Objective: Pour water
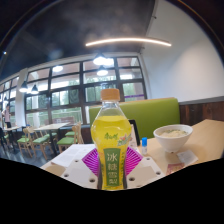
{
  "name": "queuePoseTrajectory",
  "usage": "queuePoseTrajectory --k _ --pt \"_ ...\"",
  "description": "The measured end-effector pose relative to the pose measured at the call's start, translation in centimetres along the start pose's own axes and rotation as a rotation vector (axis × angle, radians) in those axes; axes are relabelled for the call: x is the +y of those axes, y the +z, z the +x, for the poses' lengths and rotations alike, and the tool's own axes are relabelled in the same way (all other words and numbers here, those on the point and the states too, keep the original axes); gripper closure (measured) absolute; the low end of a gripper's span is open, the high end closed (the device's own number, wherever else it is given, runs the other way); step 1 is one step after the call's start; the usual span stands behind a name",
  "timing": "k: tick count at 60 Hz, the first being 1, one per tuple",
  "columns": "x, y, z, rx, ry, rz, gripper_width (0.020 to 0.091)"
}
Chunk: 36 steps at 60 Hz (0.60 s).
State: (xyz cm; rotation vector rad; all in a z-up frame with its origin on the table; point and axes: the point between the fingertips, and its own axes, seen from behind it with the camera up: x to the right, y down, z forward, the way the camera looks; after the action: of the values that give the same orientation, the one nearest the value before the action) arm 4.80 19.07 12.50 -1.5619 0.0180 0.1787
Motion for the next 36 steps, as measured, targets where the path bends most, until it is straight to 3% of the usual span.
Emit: queuePoseTrajectory --k 8,10,20,23,31,35,36 --pt "2.6 0.8 0.1 -0.014 -0.074 -0.059 0.0823" --pt "3.4 0.9 0.8 -0.007 -0.108 -0.107 0.0809" --pt "3.5 1.3 0.9 0.016 -0.099 -0.082 0.0810" --pt "3.4 1.3 0.8 0.017 -0.094 -0.078 0.0779" --pt "3.4 0.9 0.4 -0.005 -0.098 -0.092 0.0574" --pt "3.8 0.3 0.2 -0.013 -0.098 -0.139 0.0267" --pt "3.7 -0.3 0.1 -0.017 -0.092 -0.145 0.0245"
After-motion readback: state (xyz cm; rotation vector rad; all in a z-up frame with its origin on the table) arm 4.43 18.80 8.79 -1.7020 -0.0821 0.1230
